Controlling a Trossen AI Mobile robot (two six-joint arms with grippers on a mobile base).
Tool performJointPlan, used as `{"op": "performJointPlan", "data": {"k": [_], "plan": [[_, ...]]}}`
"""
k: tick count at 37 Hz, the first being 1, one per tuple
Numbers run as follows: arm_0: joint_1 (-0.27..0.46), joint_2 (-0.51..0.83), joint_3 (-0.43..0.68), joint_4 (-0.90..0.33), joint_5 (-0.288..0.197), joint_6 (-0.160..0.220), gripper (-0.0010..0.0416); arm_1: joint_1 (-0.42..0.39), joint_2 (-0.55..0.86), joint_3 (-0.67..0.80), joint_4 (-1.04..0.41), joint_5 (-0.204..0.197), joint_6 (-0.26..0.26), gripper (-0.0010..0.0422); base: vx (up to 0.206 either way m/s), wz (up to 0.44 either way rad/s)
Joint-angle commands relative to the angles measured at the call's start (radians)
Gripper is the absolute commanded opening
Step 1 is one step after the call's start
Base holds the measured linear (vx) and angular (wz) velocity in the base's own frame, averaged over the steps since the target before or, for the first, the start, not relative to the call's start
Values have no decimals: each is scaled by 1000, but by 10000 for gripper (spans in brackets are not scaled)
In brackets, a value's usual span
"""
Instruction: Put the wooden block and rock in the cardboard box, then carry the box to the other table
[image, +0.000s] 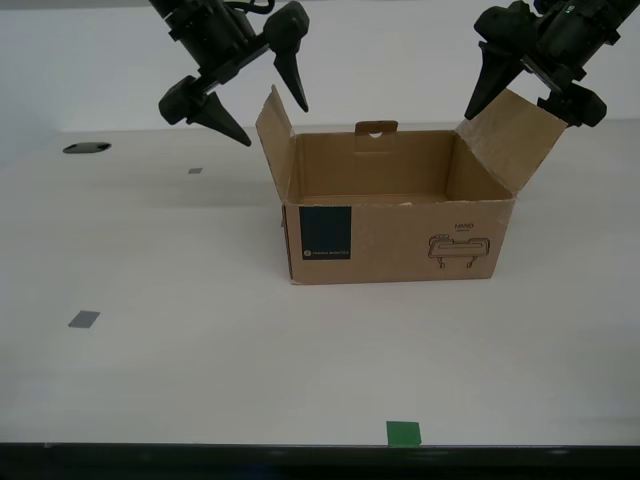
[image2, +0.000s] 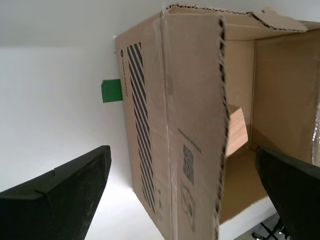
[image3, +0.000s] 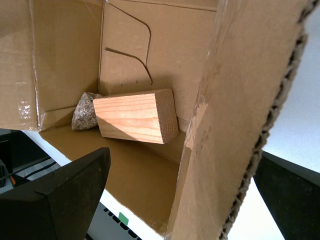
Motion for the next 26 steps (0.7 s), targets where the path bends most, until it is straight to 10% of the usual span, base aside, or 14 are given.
{"op": "performJointPlan", "data": {"k": [1,18,26], "plan": [[1,0,0,3,-5,-7,387,-10,34,18,-5,3,-2,391,0,0],[8,-3,0,3,-3,-11,387,-37,56,24,48,-27,0,391,0,0],[8,-3,0,-7,5,82,387,-43,56,21,55,-27,9,391,0,0]]}}
